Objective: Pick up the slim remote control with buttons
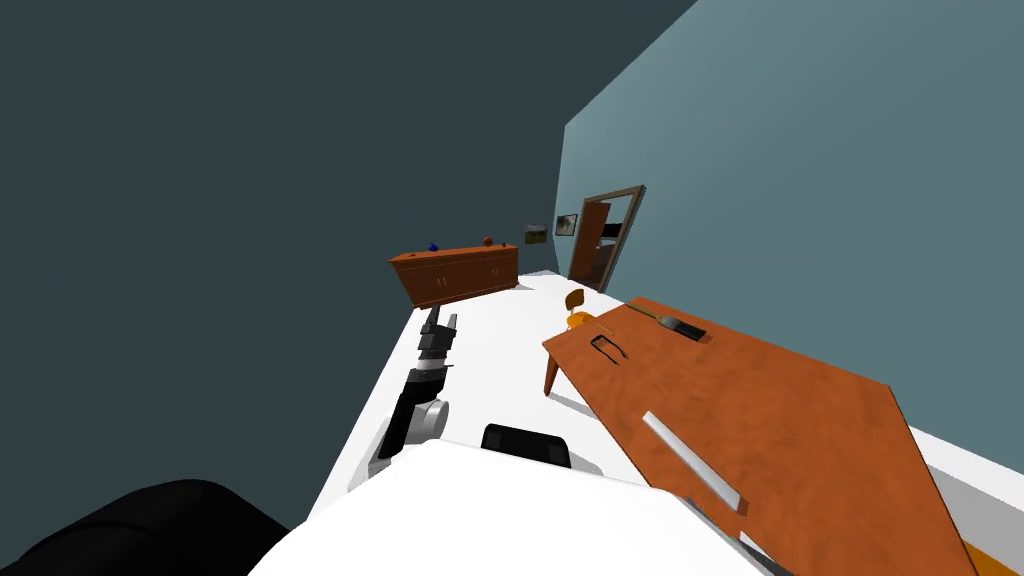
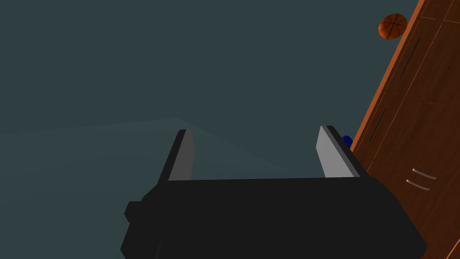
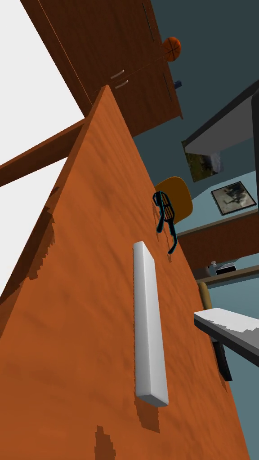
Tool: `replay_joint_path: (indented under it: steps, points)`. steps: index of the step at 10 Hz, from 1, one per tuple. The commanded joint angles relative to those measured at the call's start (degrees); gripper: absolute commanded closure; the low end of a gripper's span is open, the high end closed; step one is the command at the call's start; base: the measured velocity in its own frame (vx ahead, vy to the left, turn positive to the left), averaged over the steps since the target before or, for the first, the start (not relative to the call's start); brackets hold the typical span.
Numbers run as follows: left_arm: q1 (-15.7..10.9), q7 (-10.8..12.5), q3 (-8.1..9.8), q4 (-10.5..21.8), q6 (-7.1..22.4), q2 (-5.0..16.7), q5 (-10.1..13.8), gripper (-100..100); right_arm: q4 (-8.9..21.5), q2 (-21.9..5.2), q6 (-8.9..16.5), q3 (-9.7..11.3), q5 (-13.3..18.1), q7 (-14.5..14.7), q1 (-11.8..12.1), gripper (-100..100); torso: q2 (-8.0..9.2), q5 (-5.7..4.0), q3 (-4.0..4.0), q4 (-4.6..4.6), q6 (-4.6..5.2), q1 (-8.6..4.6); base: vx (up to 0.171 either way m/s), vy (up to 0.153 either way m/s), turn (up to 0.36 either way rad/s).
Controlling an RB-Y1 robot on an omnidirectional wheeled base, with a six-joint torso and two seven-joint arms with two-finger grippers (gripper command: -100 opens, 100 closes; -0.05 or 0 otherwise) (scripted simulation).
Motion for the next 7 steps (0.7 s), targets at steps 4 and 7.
replay_joint_path:
  steps: [4, 7]
  points:
    - [0.0, 0.0, 0.0, 0.0, 0.0, 0.0, 0.0, 0, 9.4, -2.5, -1.6, 1.3, 4.8, 1.5, 1.5, -100, -0.02, -0.01, -0.01, -0.01, 0.03, -0.05, 0.021, -0.018, 0.237]
    - [0.0, 0.0, 0.02, 0.0, 0.0, 0.0, 0.0, 0, 11.1, -3.4, -1.9, 1.9, 6.9, 1.9, 2.3, -100, -0.07, -0.02, -0.05, -0.02, 0.11, -0.07, 0.03, -0.028, 0.241]
